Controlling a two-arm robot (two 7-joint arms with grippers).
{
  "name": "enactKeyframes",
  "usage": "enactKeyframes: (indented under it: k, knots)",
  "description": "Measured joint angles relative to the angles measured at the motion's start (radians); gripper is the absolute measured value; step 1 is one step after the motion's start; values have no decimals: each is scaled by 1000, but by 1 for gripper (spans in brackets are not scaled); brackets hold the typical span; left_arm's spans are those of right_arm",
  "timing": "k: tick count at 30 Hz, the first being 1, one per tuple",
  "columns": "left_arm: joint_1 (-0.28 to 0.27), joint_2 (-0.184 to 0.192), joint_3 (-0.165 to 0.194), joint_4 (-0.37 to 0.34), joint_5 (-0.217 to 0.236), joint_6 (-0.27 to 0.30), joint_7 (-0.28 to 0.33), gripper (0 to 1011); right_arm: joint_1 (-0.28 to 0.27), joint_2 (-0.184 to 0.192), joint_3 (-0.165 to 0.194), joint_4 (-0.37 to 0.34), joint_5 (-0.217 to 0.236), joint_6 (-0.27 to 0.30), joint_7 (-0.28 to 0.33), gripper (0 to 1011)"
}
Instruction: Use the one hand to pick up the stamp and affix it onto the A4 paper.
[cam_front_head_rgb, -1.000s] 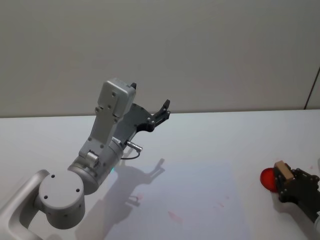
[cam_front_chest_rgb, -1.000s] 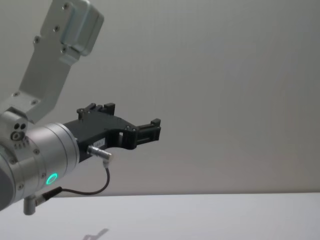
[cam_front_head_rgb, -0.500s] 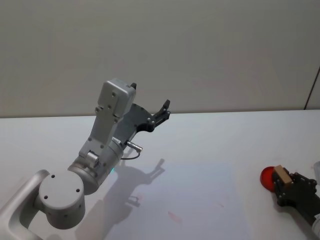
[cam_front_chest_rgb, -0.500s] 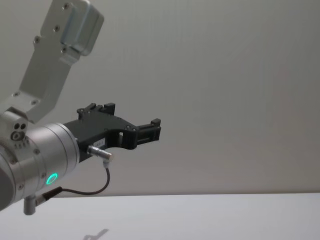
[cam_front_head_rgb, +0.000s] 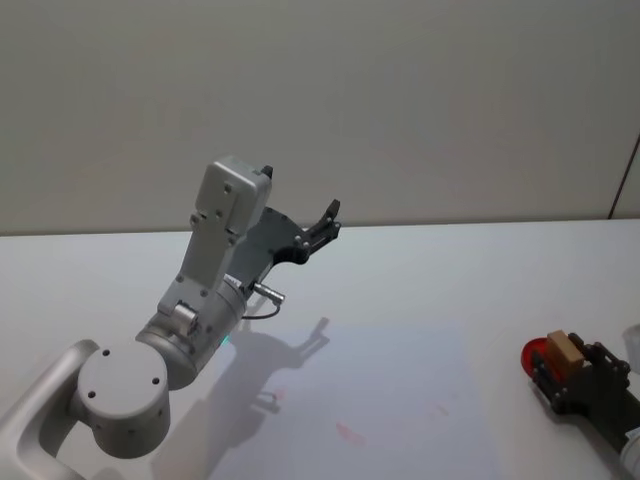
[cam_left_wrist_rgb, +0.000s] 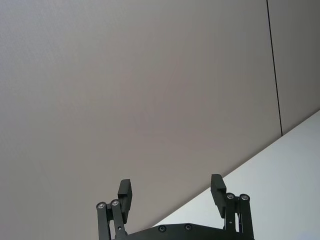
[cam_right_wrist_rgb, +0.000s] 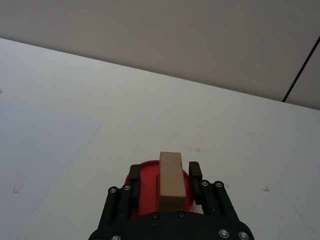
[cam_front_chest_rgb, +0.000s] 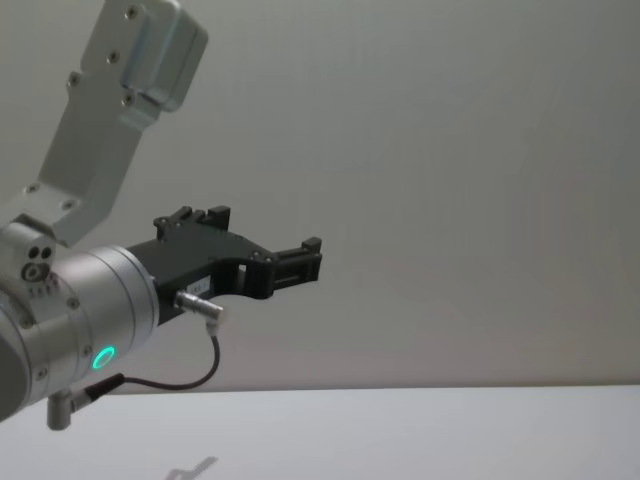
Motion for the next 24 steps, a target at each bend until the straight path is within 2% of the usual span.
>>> enactKeyframes:
  k: [2,3,4,5,8,9,10,11,16,24]
  knots:
    - [0,0,0,0,0,0,0,1001,0,-1,0,0,4,0,1,615]
    - [0,0,0,0,0,0,0,1001,0,-1,1,-1,6,0,2,615]
    - [0,0,0,0,0,0,0,1001,0,-1,1,-2,10,-1,3,677]
    - [0,0,0,0,0,0,0,1001,0,-1,1,-2,10,-1,3,677]
    - [0,0,0,0,0,0,0,1001,0,-2,3,-11,20,-1,6,812]
    - [0,0,0,0,0,0,0,1001,0,-3,4,-13,23,-1,7,812]
    - [0,0,0,0,0,0,0,1001,0,-3,4,-17,27,0,8,865]
    - [0,0,0,0,0,0,0,1001,0,-3,4,-20,30,0,8,865]
    - [0,0,0,0,0,0,0,1001,-2,-4,7,-39,46,2,11,1000]
    - [0,0,0,0,0,0,0,1001,-5,-4,12,-72,67,7,14,1001]
